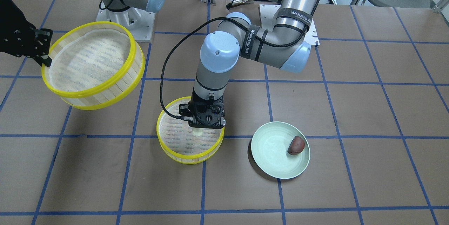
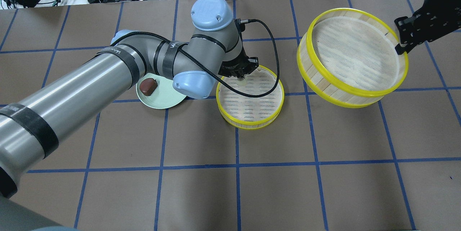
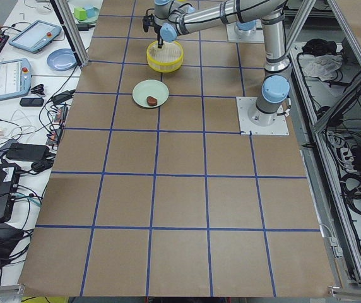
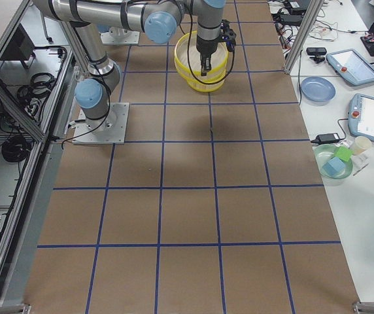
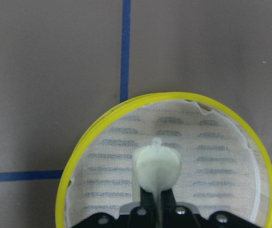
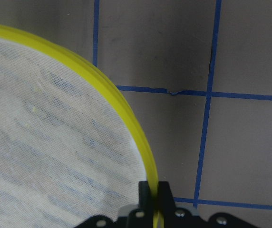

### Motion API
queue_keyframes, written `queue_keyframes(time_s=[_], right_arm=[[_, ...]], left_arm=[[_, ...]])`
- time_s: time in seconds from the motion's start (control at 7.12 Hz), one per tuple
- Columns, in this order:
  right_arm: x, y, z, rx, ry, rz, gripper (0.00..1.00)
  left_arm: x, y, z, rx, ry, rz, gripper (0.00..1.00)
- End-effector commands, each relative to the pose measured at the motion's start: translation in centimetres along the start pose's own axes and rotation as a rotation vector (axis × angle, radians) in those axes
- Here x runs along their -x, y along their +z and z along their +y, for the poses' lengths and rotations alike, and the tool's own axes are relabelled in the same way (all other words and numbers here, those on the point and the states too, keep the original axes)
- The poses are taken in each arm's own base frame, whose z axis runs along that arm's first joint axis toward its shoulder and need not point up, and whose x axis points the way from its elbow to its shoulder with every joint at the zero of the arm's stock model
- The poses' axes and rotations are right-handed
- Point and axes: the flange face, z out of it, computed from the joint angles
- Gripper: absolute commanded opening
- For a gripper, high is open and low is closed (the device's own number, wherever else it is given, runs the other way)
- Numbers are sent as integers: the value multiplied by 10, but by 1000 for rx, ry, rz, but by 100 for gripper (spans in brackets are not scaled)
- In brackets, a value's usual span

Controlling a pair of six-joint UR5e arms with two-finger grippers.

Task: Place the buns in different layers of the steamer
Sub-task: 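Carry the white bun into the lower steamer tier and release it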

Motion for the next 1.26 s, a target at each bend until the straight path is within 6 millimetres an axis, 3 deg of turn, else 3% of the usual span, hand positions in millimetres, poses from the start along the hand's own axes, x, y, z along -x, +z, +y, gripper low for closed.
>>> queue_keyframes(time_s=[0.0,0.56,0.84,1.12], right_arm=[[1,0,0,4,-1,-2,0],[1,5,4,38,-4,-1,0],[-5,20,-11,50,-11,1,0],[-11,31,-24,48,-20,42,0]], left_arm=[[-3,2,4,8,0,2,100],[-4,1,3,6,0,8,100],[-4,0,3,4,0,9,100],[6,-20,-7,-31,5,-5,100]])
